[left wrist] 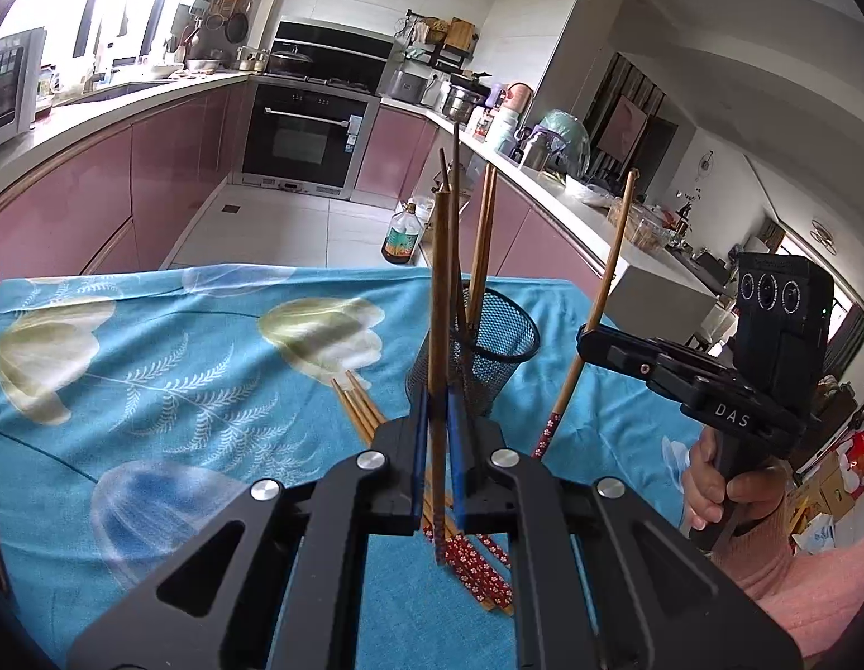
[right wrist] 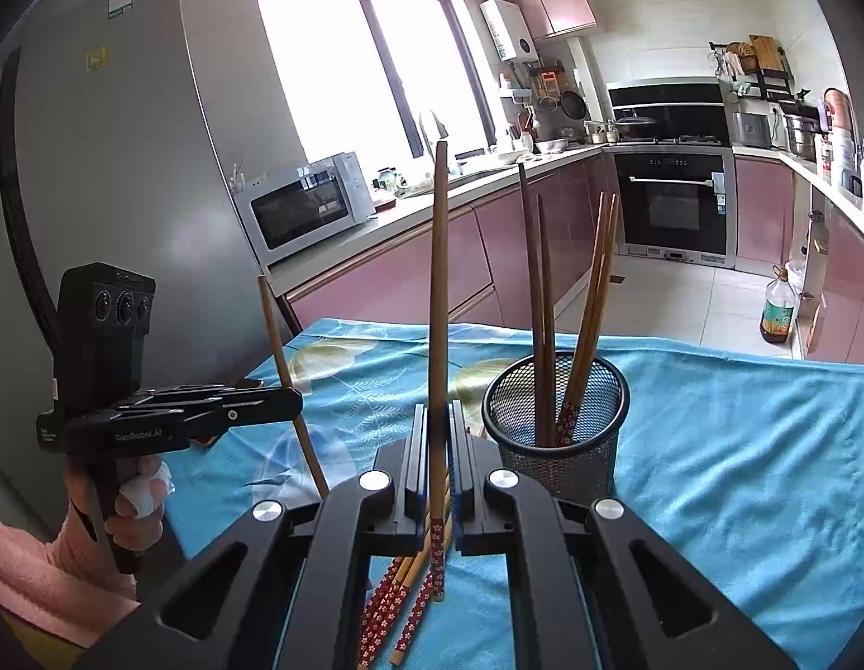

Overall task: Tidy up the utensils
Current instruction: 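Lift the chopstick upright with the right gripper toward the mesh cup, then lower the held chopstick into the black mesh cup with the right gripper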

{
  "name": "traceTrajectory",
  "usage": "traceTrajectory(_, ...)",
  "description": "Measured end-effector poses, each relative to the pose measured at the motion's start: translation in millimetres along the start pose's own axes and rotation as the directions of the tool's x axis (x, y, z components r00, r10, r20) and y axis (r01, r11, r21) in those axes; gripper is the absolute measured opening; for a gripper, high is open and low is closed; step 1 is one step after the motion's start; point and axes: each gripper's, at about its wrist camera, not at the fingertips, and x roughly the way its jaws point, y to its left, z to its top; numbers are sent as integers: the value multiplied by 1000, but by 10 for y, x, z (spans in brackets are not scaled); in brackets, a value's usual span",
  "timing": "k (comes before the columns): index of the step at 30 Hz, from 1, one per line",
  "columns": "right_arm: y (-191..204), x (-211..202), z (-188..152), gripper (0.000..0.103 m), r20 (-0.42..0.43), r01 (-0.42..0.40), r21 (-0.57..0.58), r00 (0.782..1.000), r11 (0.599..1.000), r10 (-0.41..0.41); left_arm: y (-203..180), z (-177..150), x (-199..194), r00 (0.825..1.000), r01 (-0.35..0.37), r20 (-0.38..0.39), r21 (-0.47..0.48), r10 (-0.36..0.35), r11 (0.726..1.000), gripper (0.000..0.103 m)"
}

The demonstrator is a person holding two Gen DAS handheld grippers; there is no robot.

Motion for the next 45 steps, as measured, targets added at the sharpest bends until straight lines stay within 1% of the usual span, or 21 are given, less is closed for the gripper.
traceTrajectory(10,-68,-152,188,6,65,39,-20,997,999,-38,-148,324,-162,996,30,88,35,-33,999,7)
traceTrajectory(17,-106,-220,380,6,110,68,-38,992,997,-63,-276,629,-219,988,44,148,56,-52,997,7)
traceTrajectory(22,-136,-257,543,6,143,90,-49,986,995,-82,-401,863,-212,981,44,186,86,-60,995,7)
traceTrajectory(27,-208,-218,688,6,160,116,-46,981,992,-107,-526,1026,-125,978,43,201,111,-65,993,7)
traceTrajectory(31,-285,-112,720,6,149,129,-35,981,991,-122,-571,1099,57,981,34,183,120,-55,992,7)
traceTrajectory(35,-352,40,708,6,119,143,-31,983,989,-138,-589,1090,265,989,22,140,125,-40,992,7)
traceTrajectory(40,-416,231,632,6,51,153,-26,987,988,-152,-547,1048,506,997,-3,80,135,-8,991,7)
traceTrajectory(45,-487,386,546,6,-27,167,-15,986,986,-167,-486,979,734,1000,-19,17,137,17,990,7)
